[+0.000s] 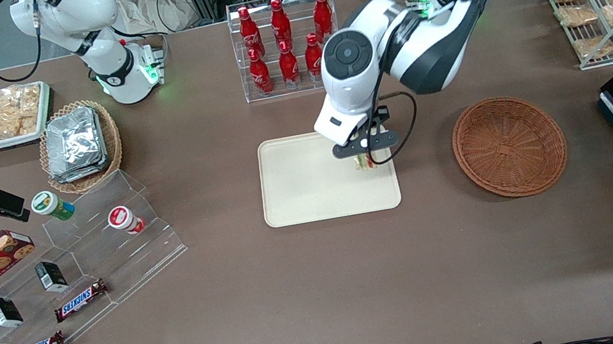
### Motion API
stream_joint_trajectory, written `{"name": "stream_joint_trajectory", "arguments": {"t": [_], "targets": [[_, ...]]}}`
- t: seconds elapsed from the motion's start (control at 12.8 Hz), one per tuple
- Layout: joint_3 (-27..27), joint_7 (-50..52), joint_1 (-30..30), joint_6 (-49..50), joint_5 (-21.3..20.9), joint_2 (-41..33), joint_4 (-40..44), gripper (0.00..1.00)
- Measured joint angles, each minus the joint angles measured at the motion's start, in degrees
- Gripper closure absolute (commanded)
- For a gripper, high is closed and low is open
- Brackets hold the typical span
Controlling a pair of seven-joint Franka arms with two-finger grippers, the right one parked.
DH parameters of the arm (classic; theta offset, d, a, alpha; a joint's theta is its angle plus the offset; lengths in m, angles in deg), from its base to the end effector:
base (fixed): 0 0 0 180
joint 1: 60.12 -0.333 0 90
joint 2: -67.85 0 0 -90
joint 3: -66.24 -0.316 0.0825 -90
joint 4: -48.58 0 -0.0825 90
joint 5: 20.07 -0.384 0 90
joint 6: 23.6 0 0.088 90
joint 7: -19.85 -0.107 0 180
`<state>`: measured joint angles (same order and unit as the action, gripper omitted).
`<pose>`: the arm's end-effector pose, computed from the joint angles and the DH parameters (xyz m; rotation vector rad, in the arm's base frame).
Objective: Place sandwich from basket to tray
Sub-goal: 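Carry the sandwich over the cream tray with the left gripper, then lower the sandwich onto the tray and open the left gripper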
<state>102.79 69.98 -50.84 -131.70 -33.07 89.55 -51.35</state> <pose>0.4687 -0.4115 0.3803 -3.0316 -0.0055 0.1740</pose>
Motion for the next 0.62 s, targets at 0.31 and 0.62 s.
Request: {"name": "stream_joint_trajectory", "arguments": {"t": [0.31, 0.62], "targets": [[-0.11, 5.77, -0.16, -9.78, -9.02, 5.09, -7.04, 1.0], [-0.16, 9.21, -0.2, -13.42, -15.04, 10.69, -7.89, 1.0]]}}
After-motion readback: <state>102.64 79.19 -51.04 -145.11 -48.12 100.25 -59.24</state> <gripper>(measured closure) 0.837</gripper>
